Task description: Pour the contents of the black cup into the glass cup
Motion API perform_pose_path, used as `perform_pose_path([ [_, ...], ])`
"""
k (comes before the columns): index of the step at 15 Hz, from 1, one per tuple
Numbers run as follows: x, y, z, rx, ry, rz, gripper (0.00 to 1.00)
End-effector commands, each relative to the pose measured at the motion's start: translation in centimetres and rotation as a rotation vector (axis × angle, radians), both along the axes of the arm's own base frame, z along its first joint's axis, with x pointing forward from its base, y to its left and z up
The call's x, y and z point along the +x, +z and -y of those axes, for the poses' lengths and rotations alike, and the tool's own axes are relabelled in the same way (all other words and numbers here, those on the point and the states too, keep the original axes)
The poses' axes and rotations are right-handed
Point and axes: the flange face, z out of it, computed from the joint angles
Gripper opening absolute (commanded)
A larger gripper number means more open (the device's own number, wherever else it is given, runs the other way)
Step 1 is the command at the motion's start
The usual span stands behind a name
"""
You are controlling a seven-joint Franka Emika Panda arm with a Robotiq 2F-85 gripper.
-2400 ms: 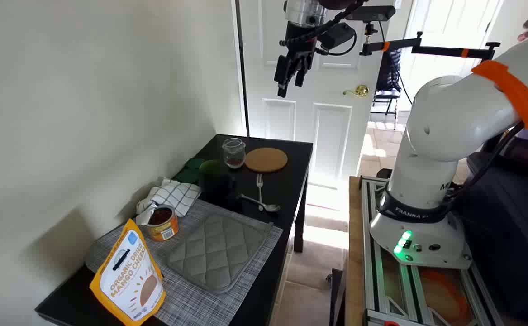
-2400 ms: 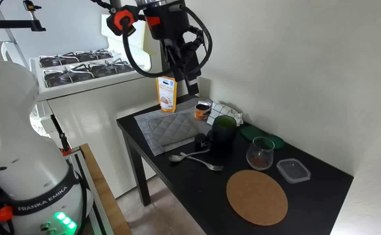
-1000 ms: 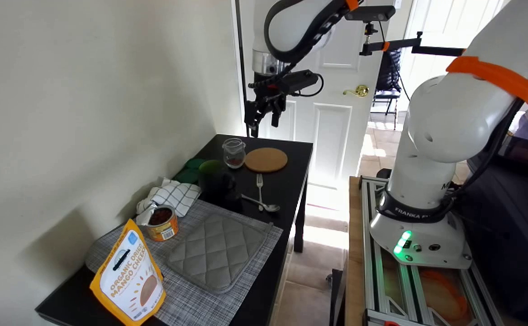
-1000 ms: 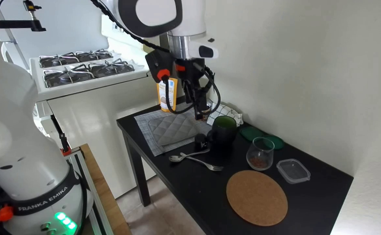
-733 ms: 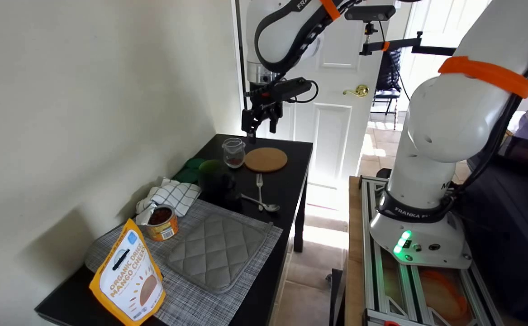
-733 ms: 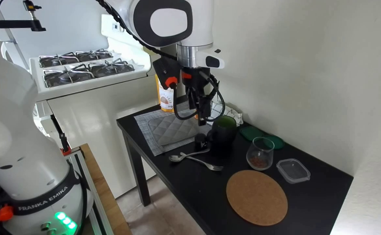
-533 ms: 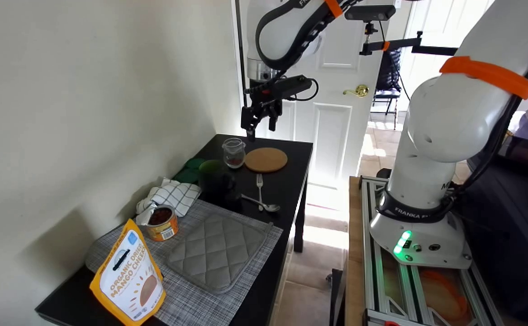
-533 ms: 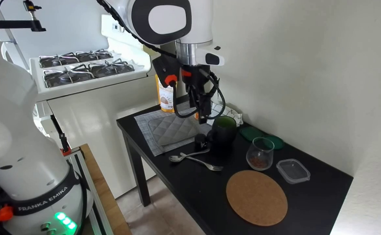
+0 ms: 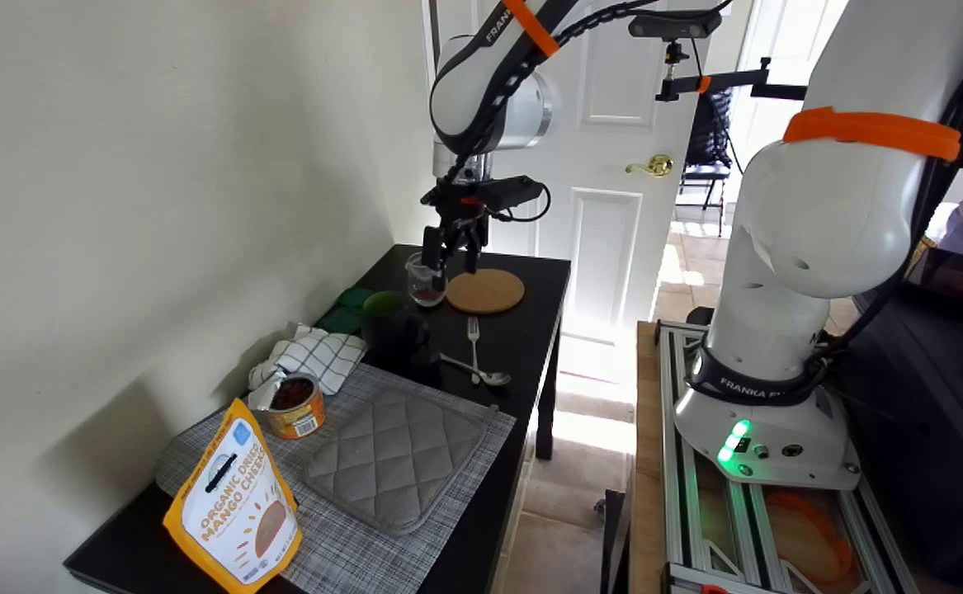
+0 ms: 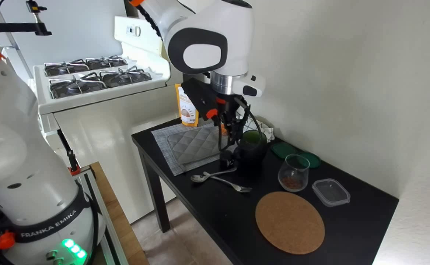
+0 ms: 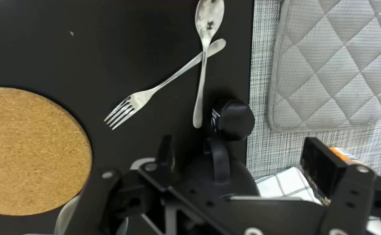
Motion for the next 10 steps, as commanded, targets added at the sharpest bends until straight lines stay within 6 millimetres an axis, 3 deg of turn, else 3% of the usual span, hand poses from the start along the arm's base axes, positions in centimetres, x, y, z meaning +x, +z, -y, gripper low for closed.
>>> perform_pose_path([
  [1,3.4,-3.1,0.5,0.064,0.025,0.002,1.00],
  [6,7.4,-6.6,0.8,0.034,0.031,0.021,1.00],
  [10,9.3,-9.2,0.2,0.014,0.047,0.007,1.00],
])
